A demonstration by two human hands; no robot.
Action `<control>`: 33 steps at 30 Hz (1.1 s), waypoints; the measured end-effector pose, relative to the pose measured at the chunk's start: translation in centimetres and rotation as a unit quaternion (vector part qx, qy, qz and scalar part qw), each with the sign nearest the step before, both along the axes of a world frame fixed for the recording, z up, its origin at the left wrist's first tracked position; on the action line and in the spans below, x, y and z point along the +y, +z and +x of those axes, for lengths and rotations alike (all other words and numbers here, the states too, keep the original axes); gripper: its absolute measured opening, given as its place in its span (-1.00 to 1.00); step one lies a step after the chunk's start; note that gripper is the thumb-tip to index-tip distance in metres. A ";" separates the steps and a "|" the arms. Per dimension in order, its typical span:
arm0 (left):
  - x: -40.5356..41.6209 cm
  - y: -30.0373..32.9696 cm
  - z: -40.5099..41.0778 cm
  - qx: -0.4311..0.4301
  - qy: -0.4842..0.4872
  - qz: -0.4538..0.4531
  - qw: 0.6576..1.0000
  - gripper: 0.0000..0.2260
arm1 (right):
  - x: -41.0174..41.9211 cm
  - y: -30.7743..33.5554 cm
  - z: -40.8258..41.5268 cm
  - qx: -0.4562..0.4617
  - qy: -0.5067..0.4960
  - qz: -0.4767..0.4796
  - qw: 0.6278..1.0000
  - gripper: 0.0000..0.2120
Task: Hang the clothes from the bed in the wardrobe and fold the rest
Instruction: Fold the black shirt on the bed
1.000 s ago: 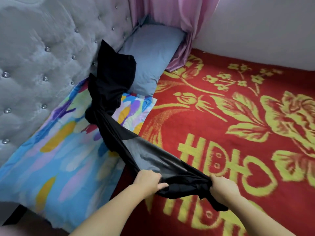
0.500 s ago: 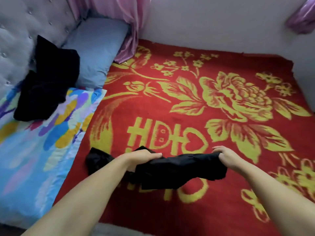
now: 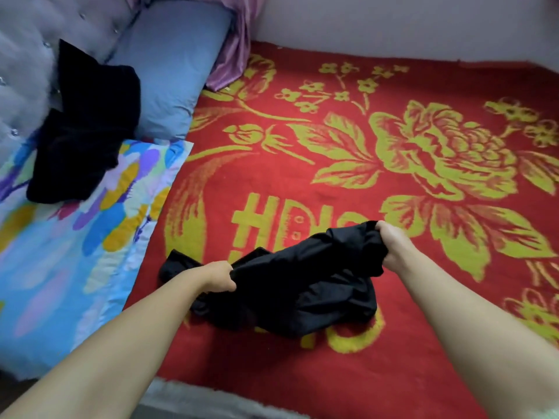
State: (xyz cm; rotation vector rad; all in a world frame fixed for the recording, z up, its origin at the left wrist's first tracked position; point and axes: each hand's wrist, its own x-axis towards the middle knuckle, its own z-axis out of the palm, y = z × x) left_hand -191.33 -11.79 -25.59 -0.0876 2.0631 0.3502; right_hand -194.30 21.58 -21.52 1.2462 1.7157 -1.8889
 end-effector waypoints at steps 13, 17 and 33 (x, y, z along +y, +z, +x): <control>5.9 2.8 -3.3 0.149 0.239 0.269 0.921 -0.66 | -7.3 -0.3 1.3 0.126 0.573 0.180 0.789 -0.15; 8.7 4.3 -4.3 0.123 0.315 0.328 0.882 -0.67 | -11.7 -0.6 2.1 0.160 0.584 0.225 0.763 -0.52; 7.0 6.3 -4.3 0.103 0.101 0.306 0.941 -0.68 | -6.6 3.7 0.9 0.157 0.579 0.221 0.768 -0.72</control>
